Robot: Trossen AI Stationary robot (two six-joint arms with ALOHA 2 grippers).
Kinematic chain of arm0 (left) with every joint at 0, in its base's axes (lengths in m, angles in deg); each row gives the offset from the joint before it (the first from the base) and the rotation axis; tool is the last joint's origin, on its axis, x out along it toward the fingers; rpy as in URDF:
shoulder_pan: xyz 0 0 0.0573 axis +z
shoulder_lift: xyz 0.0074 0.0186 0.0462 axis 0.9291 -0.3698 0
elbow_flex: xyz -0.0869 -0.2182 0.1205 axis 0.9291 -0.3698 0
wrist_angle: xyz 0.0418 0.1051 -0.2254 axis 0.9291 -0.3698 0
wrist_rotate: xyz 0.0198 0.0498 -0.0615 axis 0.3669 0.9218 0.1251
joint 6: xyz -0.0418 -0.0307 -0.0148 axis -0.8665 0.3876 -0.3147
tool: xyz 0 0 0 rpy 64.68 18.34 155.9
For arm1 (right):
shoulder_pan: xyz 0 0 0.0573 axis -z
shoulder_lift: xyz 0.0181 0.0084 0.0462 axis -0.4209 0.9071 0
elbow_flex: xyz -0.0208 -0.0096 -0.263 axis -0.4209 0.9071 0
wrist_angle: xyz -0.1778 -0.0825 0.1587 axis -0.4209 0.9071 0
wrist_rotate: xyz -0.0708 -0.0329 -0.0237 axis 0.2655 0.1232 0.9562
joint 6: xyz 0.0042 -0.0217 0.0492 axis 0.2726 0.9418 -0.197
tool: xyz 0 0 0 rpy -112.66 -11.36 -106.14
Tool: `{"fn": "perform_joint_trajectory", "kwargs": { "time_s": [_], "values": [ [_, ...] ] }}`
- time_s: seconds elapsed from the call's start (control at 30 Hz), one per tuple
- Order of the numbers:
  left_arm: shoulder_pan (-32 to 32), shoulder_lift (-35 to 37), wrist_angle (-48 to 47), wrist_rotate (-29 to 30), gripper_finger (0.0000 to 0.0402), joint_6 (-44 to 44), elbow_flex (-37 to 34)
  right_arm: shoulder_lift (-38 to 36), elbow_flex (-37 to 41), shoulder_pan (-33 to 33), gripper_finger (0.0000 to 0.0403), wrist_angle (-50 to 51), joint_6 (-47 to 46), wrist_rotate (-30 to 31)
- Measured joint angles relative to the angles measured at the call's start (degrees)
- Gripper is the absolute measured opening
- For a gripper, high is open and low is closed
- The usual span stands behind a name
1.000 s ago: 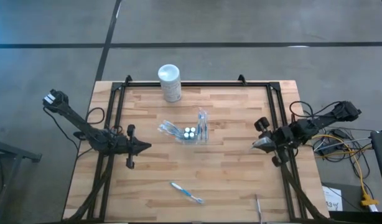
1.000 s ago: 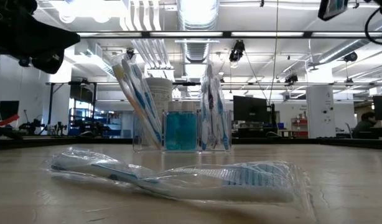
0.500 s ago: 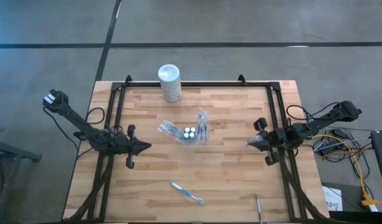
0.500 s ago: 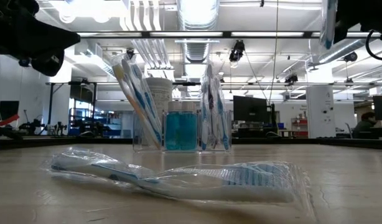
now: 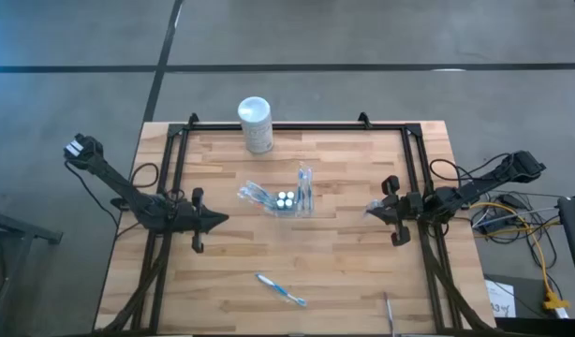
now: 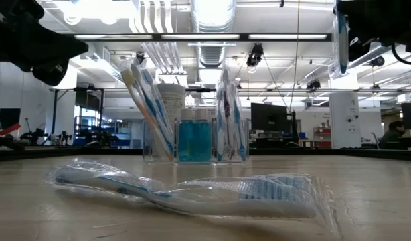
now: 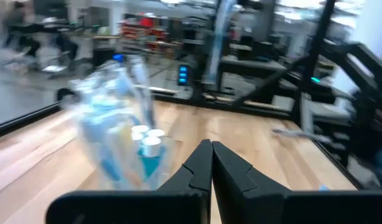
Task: Pick & Place toothbrushing station
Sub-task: Put the blue toothbrush into the transparent organizer
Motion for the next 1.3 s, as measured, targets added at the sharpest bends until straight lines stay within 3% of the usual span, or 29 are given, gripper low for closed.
{"fn": "perform_joint_trajectory", "kwargs": {
  "time_s": [0.27, 0.5, 0.77, 0.87, 1.07, 1.3],
  "values": [
    [0.1, -2.4, -1.1, 2.2, 0.001, 2.4, 6.8, 0.1, 0.0, 0.0, 0.0013, -0.3, 0.9, 0.0],
    [1.1, -16.9, -16.0, 2.2, 0.001, 7.8, 26.3, 4.6, -1.9, 0.0, 0.0013, -4.3, 2.2, -0.1],
    [3.2, -31.9, -17.0, 2.4, 0.001, 14.9, 45.0, 18.6, -9.6, -0.4, 0.0013, -5.0, 2.2, -0.8],
    [5.3, -34.4, -17.0, -1.3, 0.001, 17.7, 48.4, 24.5, -13.5, -0.4, 0.0013, -6.5, 3.3, -2.7],
    [13.6, -39.3, -10.5, -15.3, 0.0029, 17.4, 50.9, 34.4, -21.4, -0.4, 0.0013, -8.5, 6.1, -4.8],
    [17.3, -45.7, -10.1, -19.2, 0.0089, 19.4, 53.0, 41.3, -27.2, -0.4, 0.0013, -8.5, 8.5, -4.8]
  ]
}}
